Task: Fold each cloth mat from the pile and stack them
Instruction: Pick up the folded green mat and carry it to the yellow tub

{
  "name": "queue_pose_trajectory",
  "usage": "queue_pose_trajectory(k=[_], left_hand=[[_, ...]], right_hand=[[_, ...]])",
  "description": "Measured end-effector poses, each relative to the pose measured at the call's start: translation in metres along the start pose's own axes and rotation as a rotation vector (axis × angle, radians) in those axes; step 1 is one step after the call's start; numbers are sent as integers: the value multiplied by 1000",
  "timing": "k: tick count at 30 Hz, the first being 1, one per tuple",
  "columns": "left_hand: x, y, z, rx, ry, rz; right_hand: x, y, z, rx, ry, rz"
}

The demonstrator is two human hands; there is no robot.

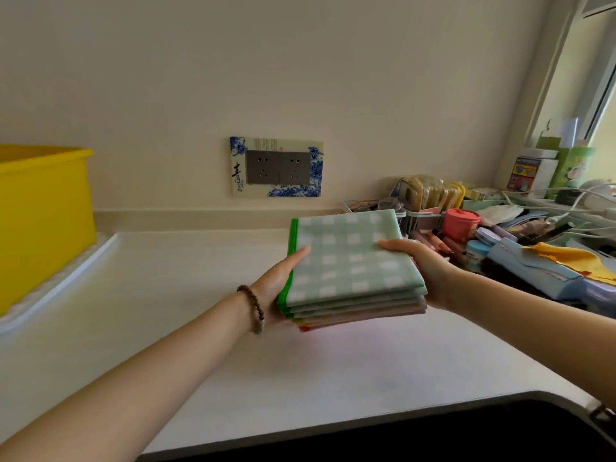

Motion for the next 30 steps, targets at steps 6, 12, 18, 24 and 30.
queue_pose_trajectory(k=[6, 12, 18, 24, 30], left_hand=[[-2, -33, 58, 10, 17, -85], [-13, -64, 76, -12, 114, 39], [-54, -110, 52, -106, 161, 45], [-105, -155, 21, -266, 160, 126], [-168, -172, 31, -347, 158, 222]], right_hand=[[7, 50, 7, 67, -61, -93], [9, 94, -10, 154, -49, -150], [19, 122, -77, 263, 15, -102], [37, 140, -162, 459, 35, 27], [89, 175, -213, 460, 117, 27]])
Point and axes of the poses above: each hand's wrist, its own z-axis away from the middle knuckle, its own y-axis out of the palm, x = y × z, the point moved 2 cm from there along -z, towards the middle knuckle, and after that the axes turned 14 degrees about -y, right-handed, at the moved point
